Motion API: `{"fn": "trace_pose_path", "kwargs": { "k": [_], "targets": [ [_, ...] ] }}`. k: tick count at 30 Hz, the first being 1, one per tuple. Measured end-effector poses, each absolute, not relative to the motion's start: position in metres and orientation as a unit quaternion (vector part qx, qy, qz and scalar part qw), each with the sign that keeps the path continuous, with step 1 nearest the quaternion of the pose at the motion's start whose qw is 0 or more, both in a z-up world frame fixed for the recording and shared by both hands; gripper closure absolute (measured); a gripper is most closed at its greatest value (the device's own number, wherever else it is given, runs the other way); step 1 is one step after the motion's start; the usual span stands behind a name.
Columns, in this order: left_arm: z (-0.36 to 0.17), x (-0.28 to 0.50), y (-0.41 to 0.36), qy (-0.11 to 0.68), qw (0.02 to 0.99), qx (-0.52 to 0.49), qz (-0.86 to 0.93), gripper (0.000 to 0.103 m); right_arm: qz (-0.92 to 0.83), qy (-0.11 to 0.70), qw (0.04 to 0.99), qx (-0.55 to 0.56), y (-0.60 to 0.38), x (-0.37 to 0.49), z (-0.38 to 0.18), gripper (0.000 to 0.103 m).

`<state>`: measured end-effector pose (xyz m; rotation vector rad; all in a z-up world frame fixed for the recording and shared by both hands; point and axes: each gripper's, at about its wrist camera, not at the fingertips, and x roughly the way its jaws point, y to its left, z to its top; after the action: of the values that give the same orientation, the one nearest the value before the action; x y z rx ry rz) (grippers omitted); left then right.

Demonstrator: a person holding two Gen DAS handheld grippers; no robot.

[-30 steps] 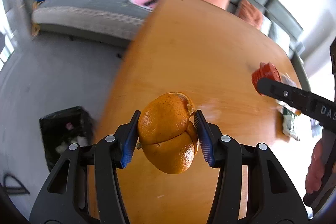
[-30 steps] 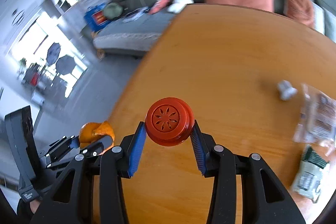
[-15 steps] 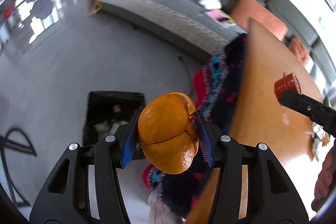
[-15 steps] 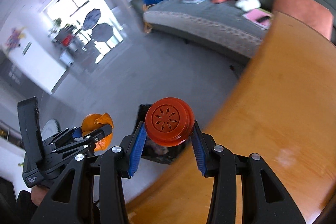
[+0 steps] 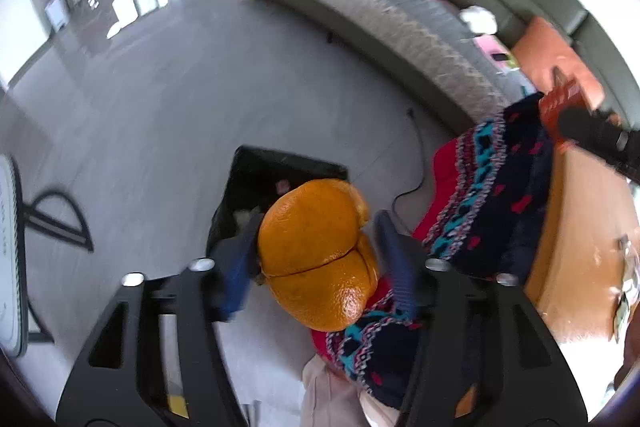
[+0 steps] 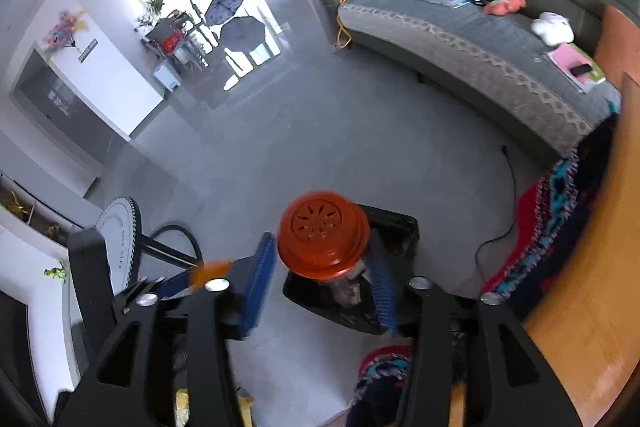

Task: Collect trash
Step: 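Carry cap and orange over the black bin and open both tools, then move both open tools from the bin back over the table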

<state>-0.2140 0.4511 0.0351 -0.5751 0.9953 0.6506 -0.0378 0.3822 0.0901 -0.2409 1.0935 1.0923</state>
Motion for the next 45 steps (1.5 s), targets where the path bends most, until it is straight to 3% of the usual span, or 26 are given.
{"fn": "trace_pose_path", "kwargs": {
  "k": [1, 9, 24, 45],
  "targets": [
    [0.034, -0.217, 0.458, 0.464, 0.781, -0.270, 0.320, 0.007, 0.488, 0.486, 0.716, -0.112, 0.392, -0.038, 0.093, 0.036],
    [0.044, -0.225, 0.479, 0.447, 0.776, -0.270, 0.354, 0.006, 0.500, 0.477, 0.713, -0.114, 0.399, -0.038, 0.095, 0.036],
    [0.053, -0.197, 0.444, 0.453, 0.803, -0.234, 0.310, 0.006, 0.474, 0.479, 0.735, -0.069, 0.336, -0.023, 0.106, 0.036],
    [0.092, -0.086, 0.288, 0.465, 0.866, -0.124, 0.138, 0.006, 0.345, 0.476, 0.809, 0.027, 0.136, 0.031, 0.116, 0.036]
  ]
}}
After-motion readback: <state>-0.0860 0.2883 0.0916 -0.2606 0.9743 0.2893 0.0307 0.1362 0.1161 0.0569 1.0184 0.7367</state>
